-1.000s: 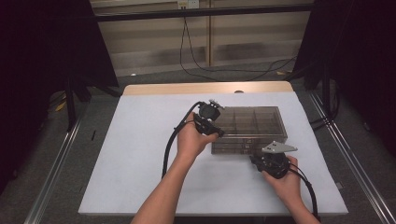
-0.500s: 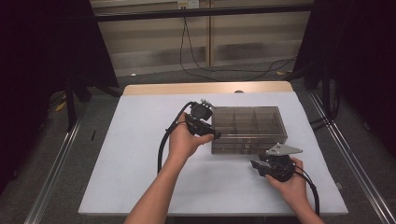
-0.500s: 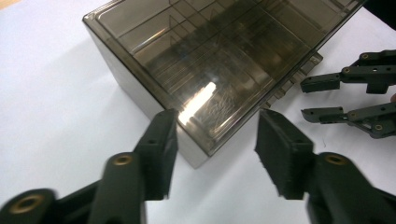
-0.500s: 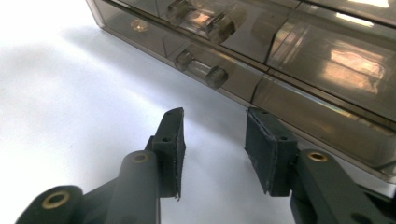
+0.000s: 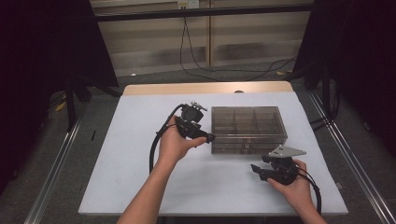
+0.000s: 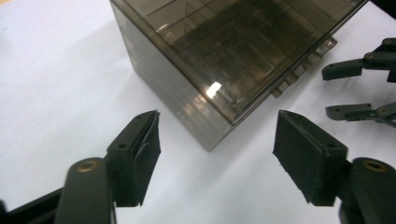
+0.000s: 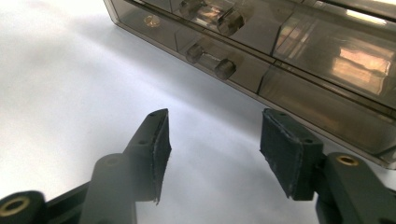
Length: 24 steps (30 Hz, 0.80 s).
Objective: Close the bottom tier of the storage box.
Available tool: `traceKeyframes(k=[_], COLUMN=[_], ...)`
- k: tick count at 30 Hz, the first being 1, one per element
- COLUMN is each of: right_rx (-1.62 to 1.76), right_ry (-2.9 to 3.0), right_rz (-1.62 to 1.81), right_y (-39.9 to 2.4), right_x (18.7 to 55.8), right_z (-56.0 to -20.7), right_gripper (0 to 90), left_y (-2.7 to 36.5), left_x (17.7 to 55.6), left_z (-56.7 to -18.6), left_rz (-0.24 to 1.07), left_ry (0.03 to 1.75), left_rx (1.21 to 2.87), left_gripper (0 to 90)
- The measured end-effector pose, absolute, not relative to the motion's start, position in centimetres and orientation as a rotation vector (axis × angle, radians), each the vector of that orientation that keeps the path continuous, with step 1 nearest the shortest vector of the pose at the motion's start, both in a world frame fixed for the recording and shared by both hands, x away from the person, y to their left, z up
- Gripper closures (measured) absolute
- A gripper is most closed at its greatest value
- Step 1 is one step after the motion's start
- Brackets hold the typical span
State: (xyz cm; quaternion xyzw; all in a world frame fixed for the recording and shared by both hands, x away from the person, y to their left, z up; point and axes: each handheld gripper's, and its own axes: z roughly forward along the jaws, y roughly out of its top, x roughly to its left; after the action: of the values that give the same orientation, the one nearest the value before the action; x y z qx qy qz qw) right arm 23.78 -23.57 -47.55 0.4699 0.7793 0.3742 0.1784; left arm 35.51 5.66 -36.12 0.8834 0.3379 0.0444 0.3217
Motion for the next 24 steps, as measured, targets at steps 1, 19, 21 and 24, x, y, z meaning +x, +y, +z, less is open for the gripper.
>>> traceKeyframes(k=[1, 19, 21, 24], right_rx=[1.331, 1.317, 1.313, 1.314], right_ry=[2.202, 2.217, 2.220, 2.220], right_rz=[1.057, 1.051, 1.048, 1.054], right_y=[-23.6, -23.9, -23.9, -24.0], right_x=[23.7, 23.5, 23.5, 23.4], right_z=[-47.5, -47.5, -47.5, -47.5], right_gripper=[40.9, 33.7, 32.8, 31.8], left_y=[5.8, 8.7, 9.0, 9.3], left_x=[35.5, 35.4, 35.3, 35.2], left_z=[-36.2, -38.1, -38.3, -38.6], left_rz=[0.114, 0.136, 0.133, 0.138], left_ry=[0.886, 0.910, 0.912, 0.920], left_rx=[2.319, 2.303, 2.301, 2.294], left_gripper=[28.4, 16.3, 15.9, 15.0])
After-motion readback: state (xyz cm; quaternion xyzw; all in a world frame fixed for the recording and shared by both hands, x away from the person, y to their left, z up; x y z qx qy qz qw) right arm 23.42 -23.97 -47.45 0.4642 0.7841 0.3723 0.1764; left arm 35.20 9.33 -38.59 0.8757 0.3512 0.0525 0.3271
